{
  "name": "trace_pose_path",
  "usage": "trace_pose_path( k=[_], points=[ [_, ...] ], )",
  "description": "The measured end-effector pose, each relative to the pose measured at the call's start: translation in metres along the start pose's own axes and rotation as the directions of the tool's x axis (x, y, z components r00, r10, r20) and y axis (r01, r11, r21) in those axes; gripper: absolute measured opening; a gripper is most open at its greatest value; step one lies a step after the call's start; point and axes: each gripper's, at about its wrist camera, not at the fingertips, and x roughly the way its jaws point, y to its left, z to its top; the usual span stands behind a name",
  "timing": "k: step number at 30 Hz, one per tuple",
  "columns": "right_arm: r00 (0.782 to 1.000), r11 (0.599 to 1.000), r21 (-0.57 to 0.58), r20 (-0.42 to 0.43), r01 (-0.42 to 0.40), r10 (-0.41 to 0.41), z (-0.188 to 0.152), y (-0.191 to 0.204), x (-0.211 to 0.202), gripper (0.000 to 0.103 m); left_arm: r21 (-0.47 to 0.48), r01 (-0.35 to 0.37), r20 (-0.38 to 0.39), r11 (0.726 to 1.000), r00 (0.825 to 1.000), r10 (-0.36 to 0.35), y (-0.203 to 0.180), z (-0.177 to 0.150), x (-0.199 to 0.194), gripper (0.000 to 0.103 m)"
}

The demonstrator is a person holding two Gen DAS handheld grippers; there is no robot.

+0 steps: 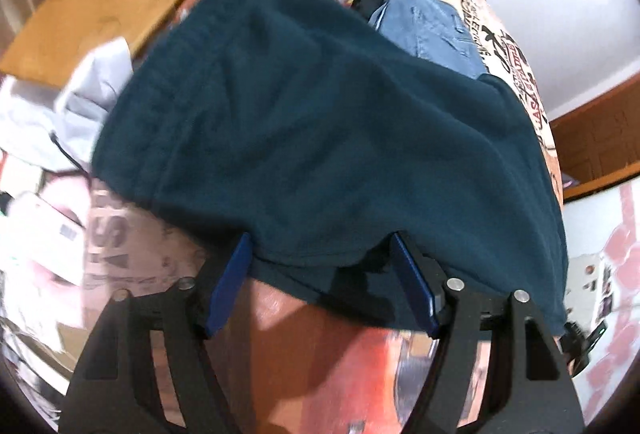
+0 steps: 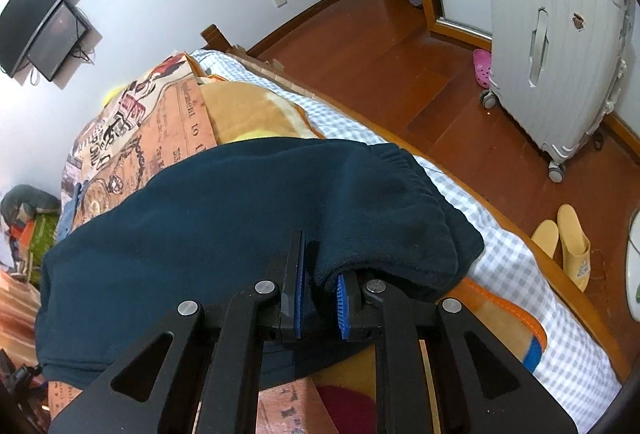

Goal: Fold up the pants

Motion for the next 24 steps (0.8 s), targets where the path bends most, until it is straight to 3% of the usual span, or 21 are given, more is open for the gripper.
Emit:
trace_pose_path(
  k=[3, 5, 7, 9, 10, 11, 14, 17, 18, 20, 21, 22, 24],
  points=[
    [1.000, 1.000, -0.009, 0.010, 0.012, -0.012, 0.002, 0.002, -0.001, 0.010, 0.005, -0.005, 0.022, 1.000, 1.000, 0.005, -0.003, 0.001, 0.003, 0.068],
    [0.999, 1.000, -0.015, 0.039, 0.023, -0.022, 0.002, 0.004, -0.005, 0.009, 0.019, -0.044, 0.036, 0.999, 0.998, 0.043, -0.004, 0.002, 0.005, 0.051],
    [0.997, 1.000, -0.010, 0.074, 0.026, -0.025, 0.004, 0.005, -0.011, 0.008, 0.044, -0.102, 0.045, 0.994, 0.994, 0.100, -0.006, 0.000, 0.004, 0.024],
    [0.994, 1.000, -0.003, 0.109, 0.025, -0.025, 0.007, 0.005, -0.019, 0.007, 0.037, -0.091, 0.055, 0.995, 0.995, 0.089, 0.000, -0.001, -0.001, 0.016],
    [0.992, 1.000, -0.001, 0.128, 0.023, -0.023, 0.008, 0.006, -0.023, 0.007, 0.035, -0.100, 0.058, 0.994, 0.994, 0.098, 0.004, 0.000, -0.003, 0.004],
    [0.989, 1.000, -0.001, 0.143, 0.022, -0.022, 0.010, 0.006, -0.028, 0.007, 0.037, -0.121, 0.059, 0.992, 0.991, 0.119, 0.006, 0.000, -0.005, 0.004],
    [0.985, 1.000, 0.003, 0.174, 0.008, -0.008, 0.015, 0.003, -0.042, 0.007, 0.042, -0.080, 0.067, 0.996, 0.995, 0.077, 0.010, -0.005, -0.020, 0.004],
    [0.987, 1.000, -0.007, 0.162, -0.004, 0.005, 0.016, 0.004, -0.046, 0.007, 0.141, -0.117, 0.108, 0.983, 0.989, 0.102, -0.005, -0.015, -0.037, 0.004],
    [0.988, 1.000, -0.014, 0.151, -0.003, 0.005, 0.014, 0.005, -0.045, 0.007, 0.192, -0.143, 0.120, 0.971, 0.985, 0.121, -0.013, -0.019, -0.041, 0.011],
    [0.990, 1.000, -0.020, 0.144, 0.002, 0.001, 0.010, 0.006, -0.042, 0.007, 0.281, -0.195, 0.141, 0.940, 0.977, 0.161, -0.029, -0.026, -0.043, 0.034],
    [0.990, 1.000, -0.018, 0.139, 0.004, -0.001, 0.008, 0.006, -0.040, 0.007, 0.321, -0.223, 0.156, 0.920, 0.971, 0.181, -0.037, -0.029, -0.043, 0.057],
    [0.991, 1.000, -0.013, 0.135, 0.001, 0.001, 0.006, 0.006, -0.039, 0.007, 0.361, -0.250, 0.181, 0.898, 0.964, 0.195, -0.044, -0.034, -0.042, 0.069],
    [0.991, 1.000, 0.003, 0.132, -0.009, 0.009, 0.004, 0.004, -0.039, 0.007, 0.430, -0.290, 0.207, 0.855, 0.953, 0.219, -0.056, -0.039, -0.036, 0.070]
  ],
)
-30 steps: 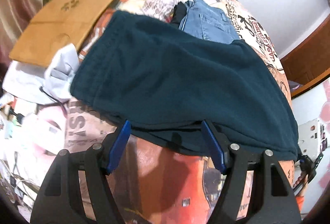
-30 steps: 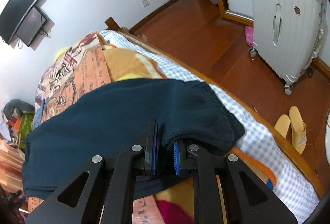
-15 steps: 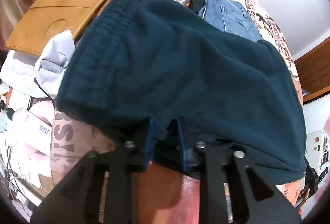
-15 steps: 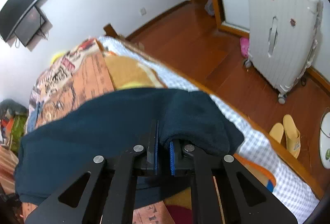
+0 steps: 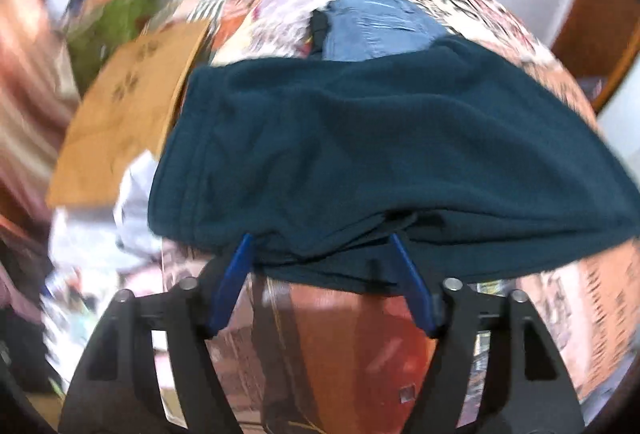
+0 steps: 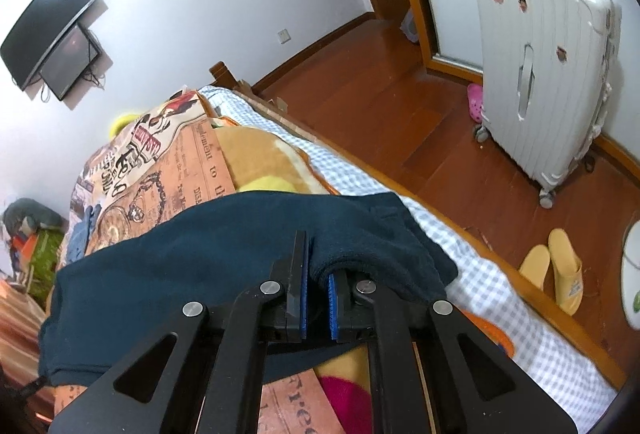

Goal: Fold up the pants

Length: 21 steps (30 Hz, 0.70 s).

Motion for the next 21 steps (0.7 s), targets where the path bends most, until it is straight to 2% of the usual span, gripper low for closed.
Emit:
trace_pose_path(
  k=[1, 4, 6, 8, 9, 10, 13, 17, 21],
  points=[
    [1.000, 1.000, 0.005, -0.005, -0.002, 0.002, -0.001, -0.001, 0.000, 0.007, 0.049, -0.014, -0.021, 0.999, 1.000, 0.015, -0.008, 0.001, 0.007, 0.070],
    [0.999, 1.000, 0.019, -0.040, -0.018, 0.018, -0.002, -0.004, 0.005, 0.009, 0.119, -0.017, -0.070, 0.993, 0.997, 0.025, -0.018, 0.008, 0.033, 0.070],
    [0.996, 0.998, 0.047, -0.076, -0.044, 0.048, -0.004, -0.006, 0.011, 0.010, 0.161, -0.067, -0.087, 0.985, 0.993, 0.082, -0.023, 0.008, 0.050, 0.070],
    [0.993, 0.997, 0.056, -0.099, -0.056, 0.061, -0.007, -0.006, 0.019, 0.010, 0.204, -0.133, -0.051, 0.970, 0.988, 0.146, -0.029, 0.007, 0.060, 0.053],
    [0.994, 0.997, 0.051, -0.097, -0.054, 0.059, -0.009, -0.006, 0.021, 0.010, 0.233, -0.190, -0.025, 0.954, 0.979, 0.201, -0.032, 0.006, 0.065, 0.036],
    [0.993, 0.998, 0.048, -0.099, -0.052, 0.056, -0.009, -0.006, 0.023, 0.009, 0.263, -0.248, -0.009, 0.932, 0.966, 0.260, -0.036, 0.006, 0.071, 0.029],
    [0.997, 0.996, 0.078, -0.065, -0.046, 0.051, -0.010, -0.010, 0.022, 0.007, 0.232, -0.261, 0.025, 0.937, 0.965, 0.262, -0.035, 0.008, 0.064, 0.018],
    [1.000, 0.996, 0.083, -0.002, -0.022, 0.022, -0.004, -0.015, 0.009, 0.006, 0.187, -0.241, 0.078, 0.952, 0.970, 0.230, -0.021, 0.008, 0.036, 0.016],
    [0.995, 0.996, 0.090, 0.098, -0.017, 0.009, 0.003, -0.017, -0.018, 0.006, 0.141, -0.192, 0.116, 0.971, 0.977, 0.177, -0.008, 0.017, 0.006, 0.016]
  ],
)
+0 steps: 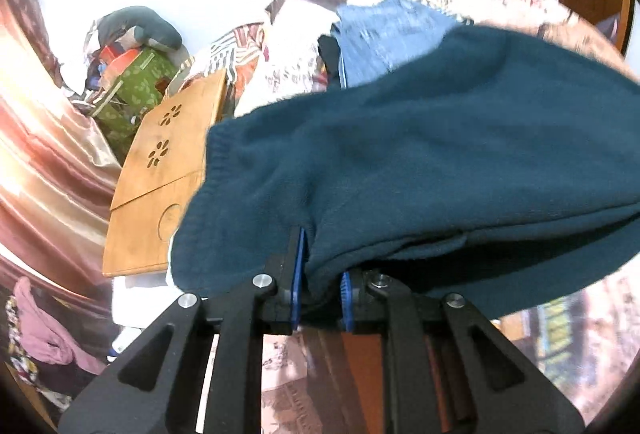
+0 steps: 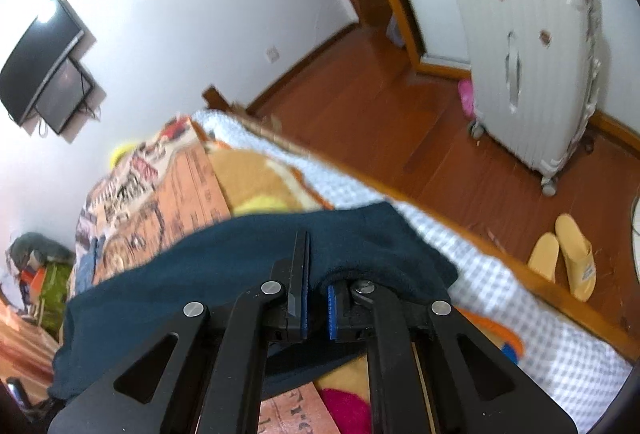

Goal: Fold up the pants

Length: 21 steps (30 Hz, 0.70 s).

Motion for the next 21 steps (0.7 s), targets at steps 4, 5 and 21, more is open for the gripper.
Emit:
trace_pose_path(
  k=[4, 5, 21],
  points=[
    [0.999, 1.000, -0.025, 0.038, 0.019, -0.018, 0.002, 0.005, -0.007, 0.006, 0.007, 0.027, -0.002, 1.000, 1.000, -0.027, 0.004, 0.002, -0.005, 0.016],
    [0.999, 0.999, -0.028, 0.017, 0.028, -0.028, 0.001, 0.003, -0.001, 0.006, 0.019, 0.031, -0.022, 0.999, 0.999, -0.031, 0.002, 0.000, 0.001, 0.016],
    [0.956, 0.983, -0.138, -0.247, 0.124, -0.156, -0.011, -0.045, 0.012, 0.044, -0.023, 0.167, -0.098, 0.986, 0.981, -0.169, -0.004, 0.000, -0.019, 0.026]
  ],
)
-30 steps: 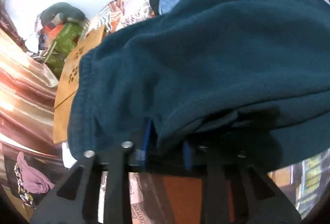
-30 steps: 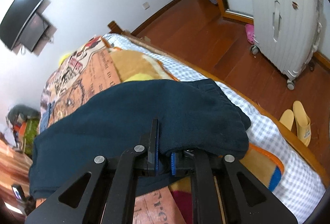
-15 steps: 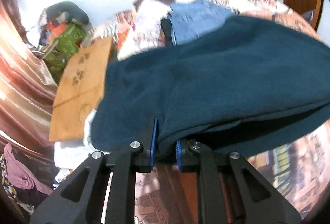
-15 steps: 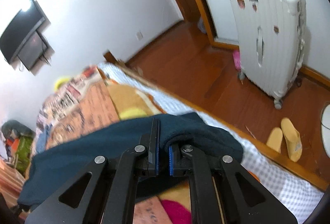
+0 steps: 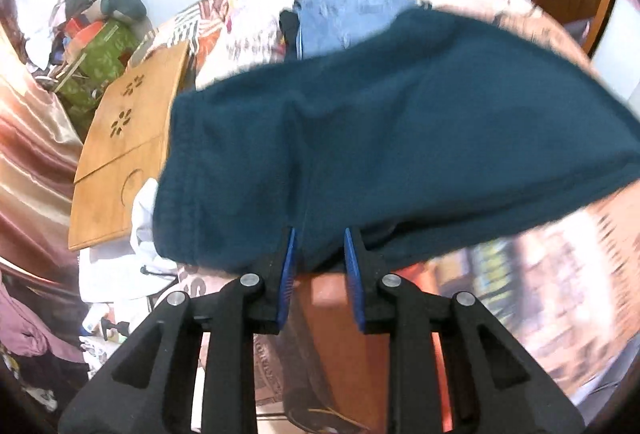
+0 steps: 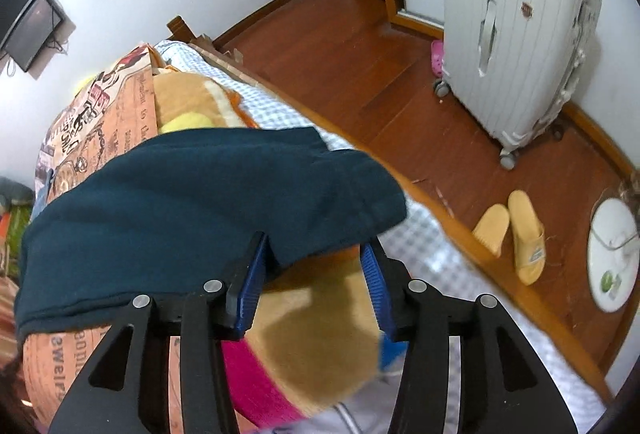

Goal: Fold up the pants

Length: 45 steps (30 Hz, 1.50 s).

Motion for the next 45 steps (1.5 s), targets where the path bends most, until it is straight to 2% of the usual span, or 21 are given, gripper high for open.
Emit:
trace_pose_path(
  k=[5, 7, 9, 14, 18, 21, 23, 26, 32, 34, 35, 37, 40, 43, 45],
  points=[
    [0.996, 0.998, -0.038, 0.080, 0.045, -0.042, 0.017, -0.001, -0.021, 0.044, -0.048, 0.020, 0.074, 0.999, 0.997, -0.017, -0.015, 0.042, -0.028, 0.030],
    [0.993, 0.999, -0.031, 0.114, 0.035, -0.031, 0.024, -0.007, -0.030, 0.044, -0.054, 0.023, 0.100, 0.998, 0.995, -0.017, -0.025, 0.062, -0.031, 0.037],
    [0.991, 0.999, -0.018, 0.132, 0.028, -0.026, 0.034, -0.012, -0.030, 0.044, -0.067, 0.034, 0.120, 0.997, 0.992, -0.026, -0.036, 0.083, -0.027, 0.042],
    [0.996, 0.999, -0.048, 0.089, 0.004, 0.000, 0.059, -0.007, 0.007, 0.044, -0.057, 0.081, 0.090, 0.995, 0.993, -0.075, -0.072, 0.116, 0.007, 0.043],
    [1.000, 0.996, -0.088, -0.018, -0.022, 0.020, 0.068, 0.003, 0.054, 0.044, -0.012, 0.103, 0.013, 0.995, 0.995, -0.103, -0.107, 0.117, 0.041, 0.043],
    [0.994, 0.991, -0.121, -0.097, -0.055, 0.043, 0.055, 0.013, 0.080, 0.044, 0.033, 0.108, -0.046, 0.994, 0.993, -0.106, -0.132, 0.105, 0.060, 0.043],
    [0.991, 0.990, -0.113, -0.118, -0.083, 0.069, 0.044, 0.013, 0.084, 0.044, 0.058, 0.069, -0.014, 0.996, 0.998, -0.069, -0.139, 0.101, 0.058, 0.043],
    [0.990, 0.992, -0.075, -0.102, -0.102, 0.094, 0.038, 0.002, 0.081, 0.050, 0.060, 0.055, -0.007, 0.997, 0.999, -0.054, -0.141, 0.100, 0.057, 0.044],
    [0.978, 0.981, -0.083, -0.125, -0.176, 0.165, 0.054, -0.001, 0.097, 0.050, 0.036, 0.054, -0.006, 0.998, 0.999, -0.054, -0.138, 0.100, 0.059, 0.046],
    [0.968, 0.975, -0.066, -0.148, -0.213, 0.201, 0.057, -0.001, 0.104, 0.039, 0.034, 0.048, 0.000, 0.998, 0.999, -0.048, -0.139, 0.099, 0.059, 0.046],
    [0.960, 0.969, -0.043, -0.157, -0.243, 0.233, 0.056, -0.002, 0.106, 0.036, 0.035, 0.045, 0.003, 0.998, 0.999, -0.045, -0.139, 0.098, 0.059, 0.046],
    [0.959, 0.969, -0.027, -0.154, -0.244, 0.237, 0.052, -0.002, 0.107, 0.036, 0.035, 0.041, 0.009, 0.999, 0.999, -0.042, -0.140, 0.098, 0.059, 0.046],
    [0.967, 0.974, -0.035, -0.131, -0.225, 0.219, 0.049, 0.000, 0.101, 0.029, 0.033, 0.043, 0.007, 0.999, 0.999, -0.044, -0.139, 0.097, 0.058, 0.046],
    [0.986, 0.981, -0.106, -0.057, -0.164, 0.159, 0.052, 0.007, 0.085, 0.023, 0.035, 0.049, -0.006, 0.998, 0.999, -0.048, -0.138, 0.098, 0.056, 0.046],
    [0.991, 0.979, -0.152, 0.007, -0.134, 0.136, 0.059, 0.014, 0.071, 0.005, 0.043, 0.056, -0.009, 0.998, 0.998, -0.056, -0.136, 0.101, 0.051, 0.046]
  ],
)
